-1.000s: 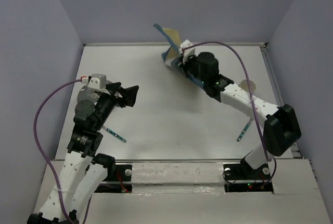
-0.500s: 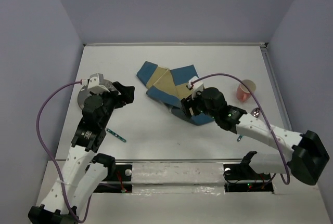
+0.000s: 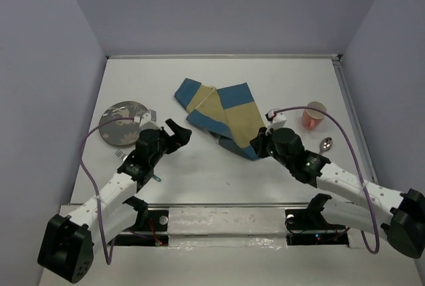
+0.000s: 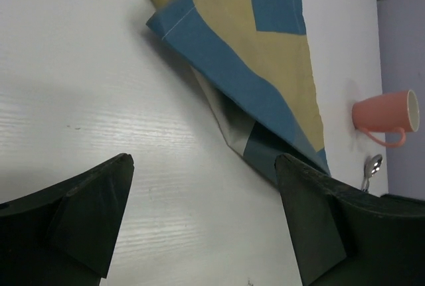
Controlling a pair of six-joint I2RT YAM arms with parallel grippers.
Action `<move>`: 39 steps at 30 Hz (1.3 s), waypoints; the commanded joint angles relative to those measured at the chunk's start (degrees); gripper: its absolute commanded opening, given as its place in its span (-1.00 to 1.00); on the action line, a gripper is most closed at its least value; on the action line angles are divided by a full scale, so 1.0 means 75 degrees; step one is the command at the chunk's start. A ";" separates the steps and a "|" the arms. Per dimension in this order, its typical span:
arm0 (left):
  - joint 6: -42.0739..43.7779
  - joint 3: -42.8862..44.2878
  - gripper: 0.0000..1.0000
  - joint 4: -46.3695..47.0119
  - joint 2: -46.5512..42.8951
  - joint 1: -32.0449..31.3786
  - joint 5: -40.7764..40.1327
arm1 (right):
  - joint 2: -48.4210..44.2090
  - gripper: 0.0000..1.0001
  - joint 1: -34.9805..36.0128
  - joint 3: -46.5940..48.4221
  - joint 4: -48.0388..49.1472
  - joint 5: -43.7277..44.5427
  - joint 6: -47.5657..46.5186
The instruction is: Set the dinner table for one person
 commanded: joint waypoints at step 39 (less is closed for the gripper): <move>-0.0519 0.1298 -1.00 0.4716 0.4865 0.0119 -0.1722 | -0.0349 0.09 -0.1101 -0.0556 -0.0357 0.1176 0.1343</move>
